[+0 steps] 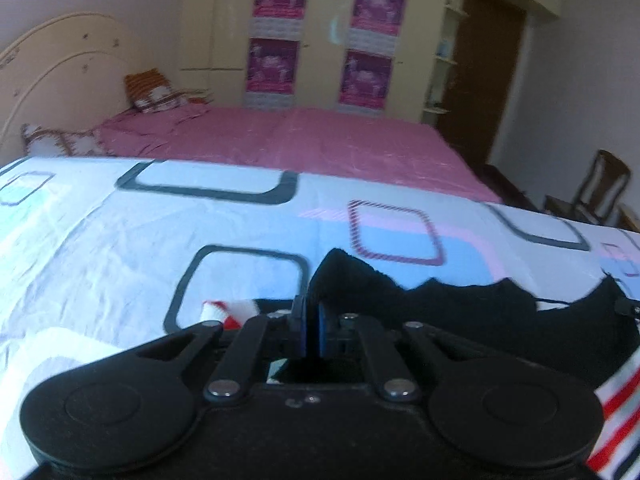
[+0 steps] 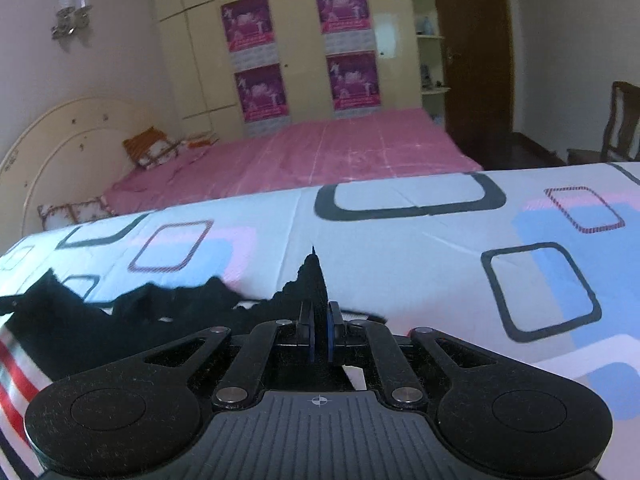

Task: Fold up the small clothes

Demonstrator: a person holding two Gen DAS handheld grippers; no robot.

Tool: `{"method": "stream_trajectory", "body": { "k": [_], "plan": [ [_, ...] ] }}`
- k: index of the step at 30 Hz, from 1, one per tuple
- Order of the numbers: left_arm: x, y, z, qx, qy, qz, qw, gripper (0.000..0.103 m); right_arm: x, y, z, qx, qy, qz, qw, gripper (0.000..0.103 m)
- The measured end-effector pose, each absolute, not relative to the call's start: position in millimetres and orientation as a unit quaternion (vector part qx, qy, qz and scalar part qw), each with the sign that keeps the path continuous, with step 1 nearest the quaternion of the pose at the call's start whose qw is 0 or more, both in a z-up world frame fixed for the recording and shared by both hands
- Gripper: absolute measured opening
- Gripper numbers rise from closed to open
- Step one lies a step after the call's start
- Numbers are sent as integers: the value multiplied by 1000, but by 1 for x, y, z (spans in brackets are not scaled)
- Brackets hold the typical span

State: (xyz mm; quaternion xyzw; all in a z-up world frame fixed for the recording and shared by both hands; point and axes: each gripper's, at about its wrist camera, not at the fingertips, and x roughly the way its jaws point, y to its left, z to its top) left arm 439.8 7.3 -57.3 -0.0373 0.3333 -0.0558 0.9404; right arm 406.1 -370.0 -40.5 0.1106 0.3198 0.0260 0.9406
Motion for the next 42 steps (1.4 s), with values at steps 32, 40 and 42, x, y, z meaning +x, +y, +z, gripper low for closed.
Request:
{"method": "stream_trajectory", "body": {
  "k": [32, 40, 42],
  "plan": [
    [399, -28, -35, 45, 345, -69, 935, 71, 375, -340, -26, 103, 305, 34, 946, 69],
    [374, -50, -49, 33, 363, -105, 925, 70, 362, -304, -28, 70, 322, 71, 941, 34],
    [372, -51, -57, 33, 369, -101, 923, 69, 357, -292, -33, 56, 329, 82, 939, 34]
  ]
}}
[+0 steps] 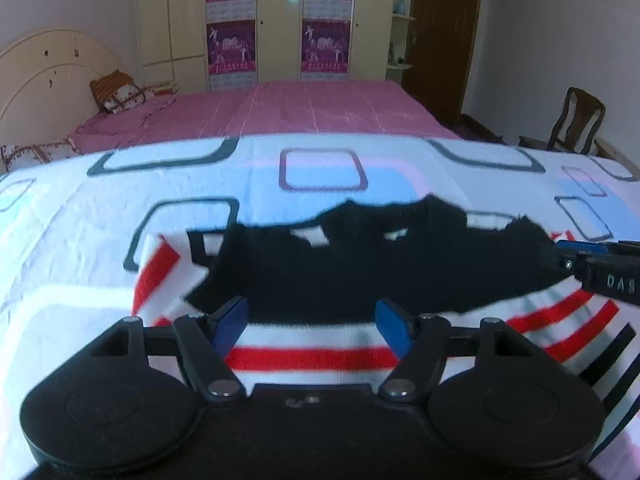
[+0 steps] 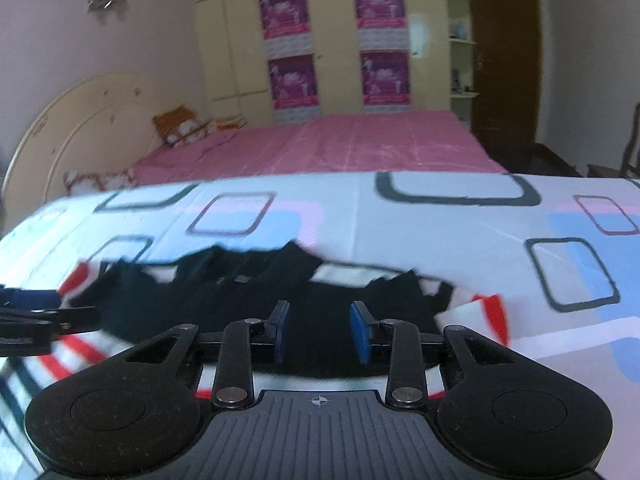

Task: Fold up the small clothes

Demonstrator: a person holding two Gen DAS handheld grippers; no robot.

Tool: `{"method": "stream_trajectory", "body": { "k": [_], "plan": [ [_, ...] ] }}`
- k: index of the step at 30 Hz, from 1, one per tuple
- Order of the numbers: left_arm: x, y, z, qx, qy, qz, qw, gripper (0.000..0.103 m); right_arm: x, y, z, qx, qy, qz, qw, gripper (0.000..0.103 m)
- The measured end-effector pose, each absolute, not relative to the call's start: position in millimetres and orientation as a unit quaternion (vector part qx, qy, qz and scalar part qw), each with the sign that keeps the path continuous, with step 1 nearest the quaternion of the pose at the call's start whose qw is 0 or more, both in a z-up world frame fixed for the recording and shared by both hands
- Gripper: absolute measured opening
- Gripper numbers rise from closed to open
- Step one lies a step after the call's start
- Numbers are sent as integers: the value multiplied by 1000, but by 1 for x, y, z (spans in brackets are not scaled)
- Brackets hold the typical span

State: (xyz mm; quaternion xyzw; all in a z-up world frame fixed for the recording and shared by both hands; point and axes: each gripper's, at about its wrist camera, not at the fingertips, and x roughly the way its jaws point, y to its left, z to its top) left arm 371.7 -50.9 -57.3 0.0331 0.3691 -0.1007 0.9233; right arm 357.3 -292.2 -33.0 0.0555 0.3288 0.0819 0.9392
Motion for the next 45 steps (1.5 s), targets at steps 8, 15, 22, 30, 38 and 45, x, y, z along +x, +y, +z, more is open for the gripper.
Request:
{"method": "stream_trajectory", "body": {
  "k": [8, 15, 22, 30, 38, 45],
  "plan": [
    [357, -22, -87, 52, 377, -63, 923, 72, 337, -275, -67, -29, 363, 82, 928, 34],
    [350, -14, -80, 45, 382, -49, 922, 71, 328, -307, -72, -12, 368, 27, 929, 34],
    [329, -25, -61, 30, 380, -64, 922, 68, 309, -292, -43, 27, 348, 56, 935, 34],
    [312, -39, -63, 34, 388, -75, 918, 68, 297, -250, -43, 19, 352, 88, 932, 34],
    [305, -20, -73, 40, 400, -62, 914, 75, 282, -271, -64, 3, 374, 44, 927, 34],
    [295, -14, -76, 50, 403, -60, 912, 76, 261, -301, -71, 11, 384, -9, 923, 34]
  ]
}}
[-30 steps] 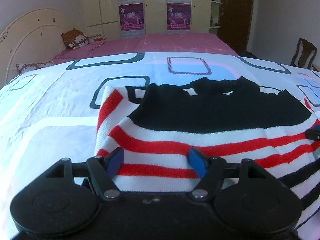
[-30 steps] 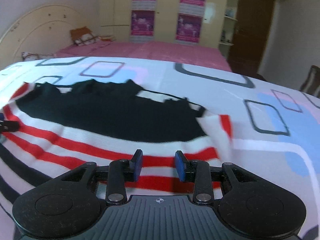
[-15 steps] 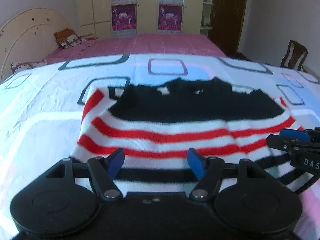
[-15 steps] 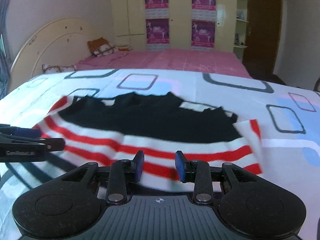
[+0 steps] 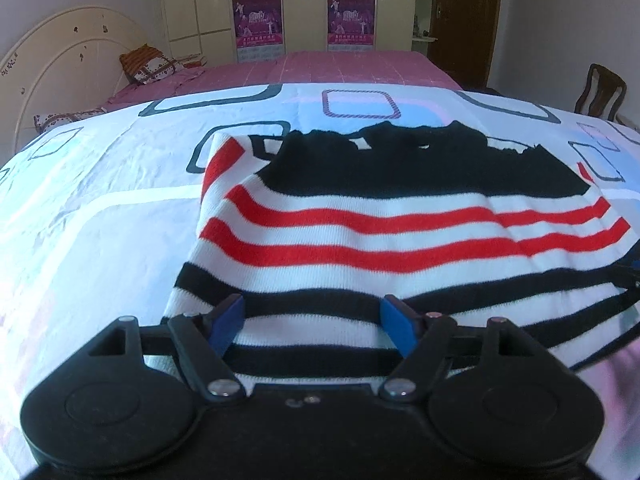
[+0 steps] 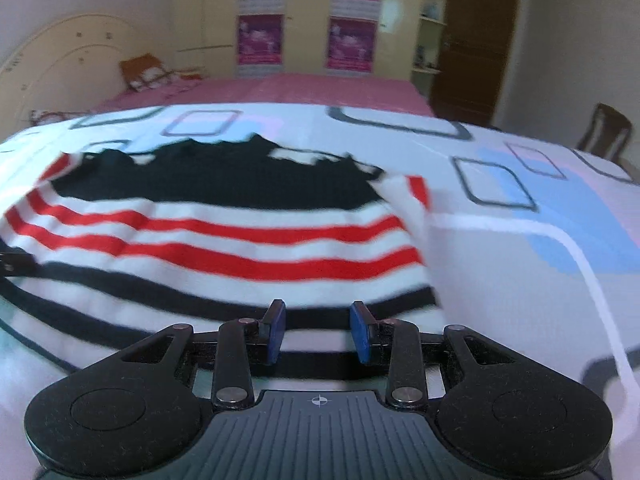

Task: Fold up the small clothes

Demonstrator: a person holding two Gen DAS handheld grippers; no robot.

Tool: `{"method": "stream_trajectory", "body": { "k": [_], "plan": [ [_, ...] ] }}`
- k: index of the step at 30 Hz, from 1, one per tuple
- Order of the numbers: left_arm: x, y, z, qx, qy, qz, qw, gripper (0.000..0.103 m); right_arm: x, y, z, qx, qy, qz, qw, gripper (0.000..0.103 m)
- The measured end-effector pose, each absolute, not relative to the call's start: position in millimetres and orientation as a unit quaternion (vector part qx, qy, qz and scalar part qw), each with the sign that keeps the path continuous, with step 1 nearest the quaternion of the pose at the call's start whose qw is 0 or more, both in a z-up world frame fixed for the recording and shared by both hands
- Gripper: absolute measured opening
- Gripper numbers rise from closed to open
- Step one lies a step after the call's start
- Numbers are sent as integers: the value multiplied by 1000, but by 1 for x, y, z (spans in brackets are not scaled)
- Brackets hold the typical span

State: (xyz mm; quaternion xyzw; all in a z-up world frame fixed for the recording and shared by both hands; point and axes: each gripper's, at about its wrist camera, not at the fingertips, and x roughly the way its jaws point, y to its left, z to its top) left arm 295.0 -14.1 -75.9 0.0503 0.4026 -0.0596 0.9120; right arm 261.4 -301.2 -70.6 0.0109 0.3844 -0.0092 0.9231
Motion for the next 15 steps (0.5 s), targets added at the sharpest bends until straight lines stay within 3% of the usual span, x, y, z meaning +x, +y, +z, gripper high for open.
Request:
{"method": "stream_trajectory", "body": {
  "k": [15],
  "plan": [
    [296, -17, -82, 67, 402, -58, 911, 80, 259, -290, -78, 0, 388, -37, 921, 34]
  ]
}}
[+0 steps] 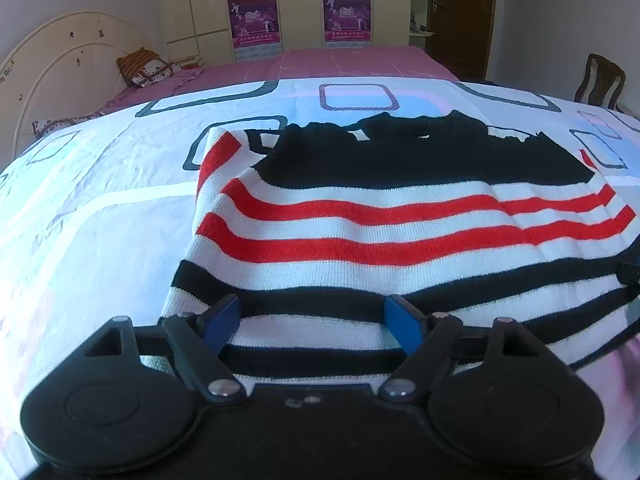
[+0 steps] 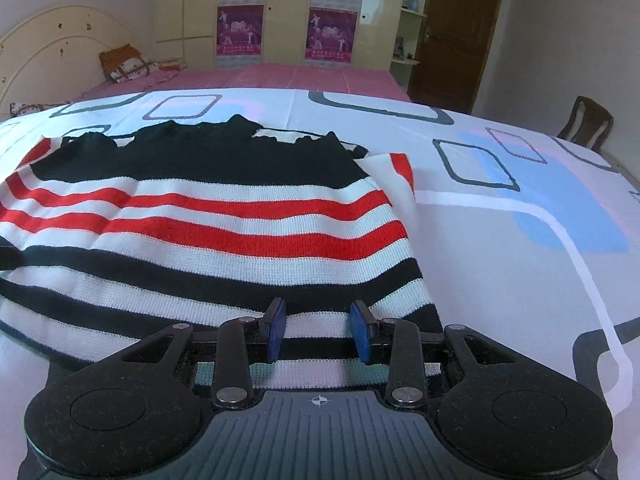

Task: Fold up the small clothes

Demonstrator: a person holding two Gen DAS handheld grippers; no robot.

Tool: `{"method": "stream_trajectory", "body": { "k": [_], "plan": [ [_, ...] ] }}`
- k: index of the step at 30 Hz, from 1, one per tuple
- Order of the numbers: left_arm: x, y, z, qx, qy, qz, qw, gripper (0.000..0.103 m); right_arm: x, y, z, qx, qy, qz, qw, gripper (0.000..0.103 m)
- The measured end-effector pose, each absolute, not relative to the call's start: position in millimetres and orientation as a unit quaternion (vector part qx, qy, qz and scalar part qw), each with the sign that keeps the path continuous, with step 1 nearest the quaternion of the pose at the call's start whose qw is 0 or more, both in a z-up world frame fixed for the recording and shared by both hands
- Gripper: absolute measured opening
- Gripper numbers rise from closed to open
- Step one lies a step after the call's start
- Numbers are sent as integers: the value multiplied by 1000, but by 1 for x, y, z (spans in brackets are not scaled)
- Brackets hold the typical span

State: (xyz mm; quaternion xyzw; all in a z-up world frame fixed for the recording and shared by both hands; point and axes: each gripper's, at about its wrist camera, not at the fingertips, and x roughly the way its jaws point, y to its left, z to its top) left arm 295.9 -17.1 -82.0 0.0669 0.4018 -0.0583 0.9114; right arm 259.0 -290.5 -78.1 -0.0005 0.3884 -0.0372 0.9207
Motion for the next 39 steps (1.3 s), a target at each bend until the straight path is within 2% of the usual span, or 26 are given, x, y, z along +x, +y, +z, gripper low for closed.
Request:
{"method": "stream_trajectory", "body": {
  "k": [9, 12, 13, 14, 18, 27, 32, 39],
  "plan": [
    [297, -19, -74, 59, 422, -44, 904, 79, 255, -302, -72, 2, 392, 7, 920, 37],
    [292, -17, -66, 43, 428, -30, 902, 78, 251, -307, -65, 21, 387, 23, 922, 44],
    [288, -16, -62, 32, 429, -25, 903, 78, 249, -307, -62, 31, 381, 32, 924, 49],
    [283, -12, -58, 15, 430, -23, 903, 78, 247, -306, -57, 36, 374, 39, 926, 49],
    [264, 1, -50, -39, 443, -17, 895, 84, 241, -291, -41, 42, 353, 73, 932, 49],
    [241, 37, -72, -196, 475, -4, 858, 89, 248, -260, -43, 46, 359, 107, 926, 49],
    [250, 49, -81, -262, 445, -12, 856, 99, 258, -241, -45, 31, 366, 114, 923, 49],
    [278, 56, -91, -321, 406, -21, 855, 101, 290, -227, -42, 33, 365, 89, 926, 49]
  ]
}}
